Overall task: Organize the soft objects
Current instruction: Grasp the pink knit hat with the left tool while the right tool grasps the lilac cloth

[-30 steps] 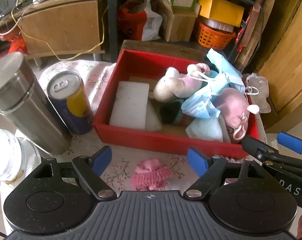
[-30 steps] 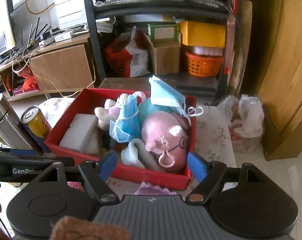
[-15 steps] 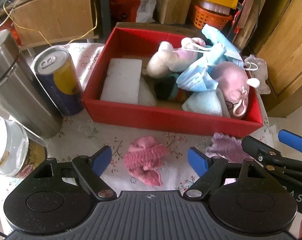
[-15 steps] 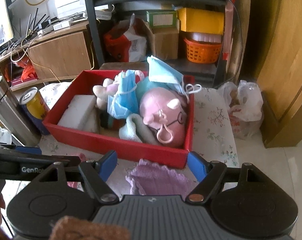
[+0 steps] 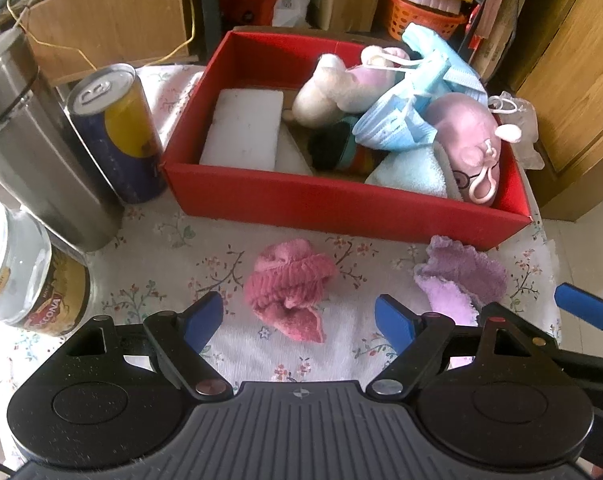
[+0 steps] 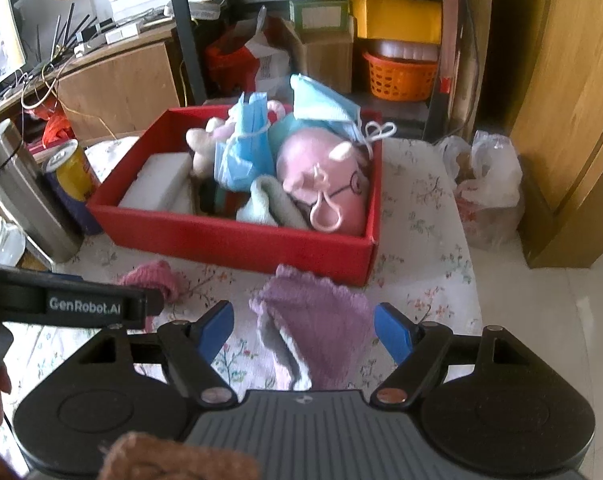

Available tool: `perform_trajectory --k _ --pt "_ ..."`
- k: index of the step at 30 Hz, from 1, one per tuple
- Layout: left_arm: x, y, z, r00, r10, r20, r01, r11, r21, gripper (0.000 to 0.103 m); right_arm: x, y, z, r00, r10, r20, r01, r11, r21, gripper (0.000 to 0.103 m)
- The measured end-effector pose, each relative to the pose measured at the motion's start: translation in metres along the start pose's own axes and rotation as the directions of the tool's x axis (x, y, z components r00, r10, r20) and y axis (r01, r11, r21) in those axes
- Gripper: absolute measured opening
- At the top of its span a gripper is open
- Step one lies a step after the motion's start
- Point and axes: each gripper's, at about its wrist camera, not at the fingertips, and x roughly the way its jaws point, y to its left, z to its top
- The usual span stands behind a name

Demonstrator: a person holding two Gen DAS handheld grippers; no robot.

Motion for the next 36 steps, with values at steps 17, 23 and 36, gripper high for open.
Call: perform_trajectory --k 17,23,36 --pt "0.029 0.002 0.019 0.998 -0.002 -0.069 0.0 1.0 -0.022 0.082 0.037 -0.003 0.012 0.986 0.035 -0.163 -0.035 0.999 0.001 0.052" --pt "0.035 -0.001 0.022 0.997 0.008 -0.082 -0.01 1.0 -0.02 0.082 0.047 -0.012 0.016 0.98 0.06 -0.191 -0.053 0.998 0.043 0.052" --pt "0.044 -0.001 0.021 0.994 0.022 -0.107 -0.026 0.999 -0.033 0.072 0.055 -0.007 0.019 0.977 0.095 -0.193 -0.086 0.995 0.054 0.051"
